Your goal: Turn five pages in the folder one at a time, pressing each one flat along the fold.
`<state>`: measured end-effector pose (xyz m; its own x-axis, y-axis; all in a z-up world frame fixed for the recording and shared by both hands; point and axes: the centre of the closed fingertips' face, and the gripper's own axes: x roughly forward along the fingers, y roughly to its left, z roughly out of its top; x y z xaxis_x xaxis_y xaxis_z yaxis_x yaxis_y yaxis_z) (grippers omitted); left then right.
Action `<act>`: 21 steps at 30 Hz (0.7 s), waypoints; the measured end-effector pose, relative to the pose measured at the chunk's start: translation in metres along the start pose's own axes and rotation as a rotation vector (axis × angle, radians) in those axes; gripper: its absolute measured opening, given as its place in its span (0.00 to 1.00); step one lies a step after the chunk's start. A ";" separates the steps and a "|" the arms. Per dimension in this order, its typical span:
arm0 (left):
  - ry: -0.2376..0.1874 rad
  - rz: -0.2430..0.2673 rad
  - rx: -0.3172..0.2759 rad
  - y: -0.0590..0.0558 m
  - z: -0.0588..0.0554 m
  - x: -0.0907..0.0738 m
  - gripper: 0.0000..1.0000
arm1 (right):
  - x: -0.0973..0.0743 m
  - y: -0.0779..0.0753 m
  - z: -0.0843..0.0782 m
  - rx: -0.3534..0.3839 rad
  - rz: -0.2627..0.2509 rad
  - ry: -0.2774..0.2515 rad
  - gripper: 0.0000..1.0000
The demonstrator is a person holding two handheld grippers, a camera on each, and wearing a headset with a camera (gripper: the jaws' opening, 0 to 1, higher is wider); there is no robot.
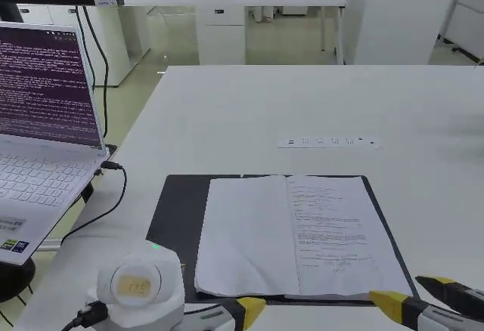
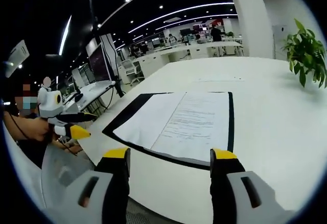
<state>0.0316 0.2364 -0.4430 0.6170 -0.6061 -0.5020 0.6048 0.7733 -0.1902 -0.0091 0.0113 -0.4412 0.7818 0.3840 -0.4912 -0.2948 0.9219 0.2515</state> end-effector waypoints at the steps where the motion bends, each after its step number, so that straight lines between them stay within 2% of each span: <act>1: -0.007 0.006 0.008 -0.001 0.001 -0.003 0.86 | -0.002 0.000 0.001 -0.006 -0.001 -0.006 0.66; 4: -0.019 0.015 0.023 -0.001 0.002 -0.007 0.92 | -0.007 -0.001 0.007 -0.019 -0.009 -0.038 0.71; 7: -0.031 0.027 0.028 0.001 0.003 -0.011 0.99 | -0.012 -0.002 0.013 -0.037 -0.030 -0.066 0.81; 10: -0.036 0.028 0.013 0.002 0.002 -0.015 0.99 | -0.016 -0.003 0.015 -0.040 -0.037 -0.078 0.87; 16: -0.041 0.029 0.022 0.003 -0.001 -0.022 0.99 | -0.023 -0.004 0.015 -0.051 -0.049 -0.096 0.96; 21: -0.058 0.033 0.025 0.005 0.003 -0.031 0.99 | -0.028 0.002 0.015 -0.059 -0.040 -0.105 1.00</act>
<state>0.0169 0.2581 -0.4263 0.6645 -0.5906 -0.4579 0.5955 0.7887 -0.1531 -0.0235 0.0019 -0.4148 0.8460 0.3425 -0.4087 -0.2918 0.9389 0.1827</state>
